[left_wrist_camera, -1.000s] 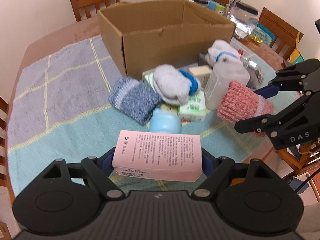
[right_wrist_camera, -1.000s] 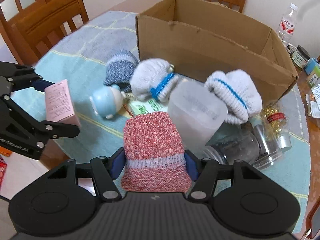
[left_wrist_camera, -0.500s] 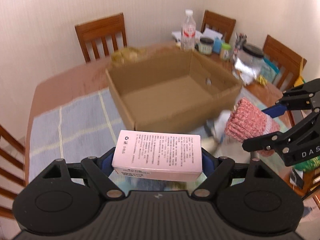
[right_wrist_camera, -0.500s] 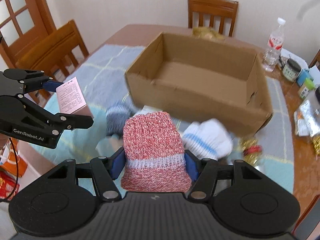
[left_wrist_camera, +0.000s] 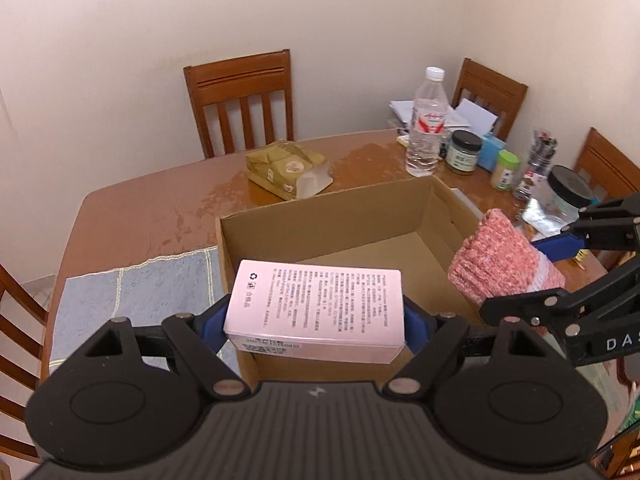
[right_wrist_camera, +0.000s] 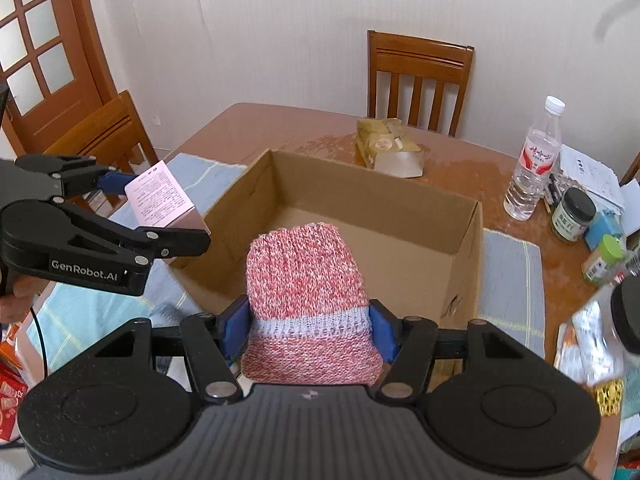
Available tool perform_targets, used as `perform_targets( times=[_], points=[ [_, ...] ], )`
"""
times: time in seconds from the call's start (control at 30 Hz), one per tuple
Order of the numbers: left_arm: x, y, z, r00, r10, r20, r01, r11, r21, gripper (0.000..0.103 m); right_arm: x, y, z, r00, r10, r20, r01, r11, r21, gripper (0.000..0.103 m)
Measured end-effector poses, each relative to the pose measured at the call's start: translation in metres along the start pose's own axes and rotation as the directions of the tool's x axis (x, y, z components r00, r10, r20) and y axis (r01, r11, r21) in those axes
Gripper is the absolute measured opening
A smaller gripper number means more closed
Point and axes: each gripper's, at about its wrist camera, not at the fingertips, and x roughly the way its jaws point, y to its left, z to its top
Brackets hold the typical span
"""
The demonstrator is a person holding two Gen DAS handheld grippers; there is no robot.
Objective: Organize objects
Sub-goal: 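Carry pink box and pink sock into cardboard box and open both grippers, then move left gripper to light-blue toy while right gripper approaches hair-tie jar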
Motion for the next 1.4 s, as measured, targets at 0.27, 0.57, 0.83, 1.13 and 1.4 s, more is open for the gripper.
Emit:
perform_targets(
  times=[0.27,0.57,0.83,1.13,1.4],
  points=[
    [0.021,0.0,0.005,0.995,0.103,0.008,-0.102,0.993,-0.054,0.102,0.025,-0.028,0.018,1.0,-0.004,0.023,0.003,1.0,0.021,0.099],
    [0.008,-0.002,-0.005,0.991,0.136,-0.003,-0.135,0.986,-0.097,0.102,0.022,-0.04,0.012,0.999,0.011,0.034,-0.012,1.0,0.023,0.103],
    [-0.012,-0.013,-0.027,0.991,0.136,-0.012,-0.136,0.987,-0.086,0.102,0.013,-0.034,-0.002,0.999,0.032,0.043,-0.032,0.999,0.001,0.103],
    [-0.03,-0.016,-0.074,0.984,0.175,-0.031,-0.177,0.98,-0.086,0.102,-0.006,-0.023,-0.037,0.998,0.028,0.061,-0.03,0.999,0.022,0.103],
    [-0.033,-0.012,-0.125,0.982,0.171,-0.074,-0.179,0.977,-0.115,0.102,-0.016,-0.009,-0.08,0.999,0.019,0.026,-0.021,0.994,0.105,0.103]
  ],
)
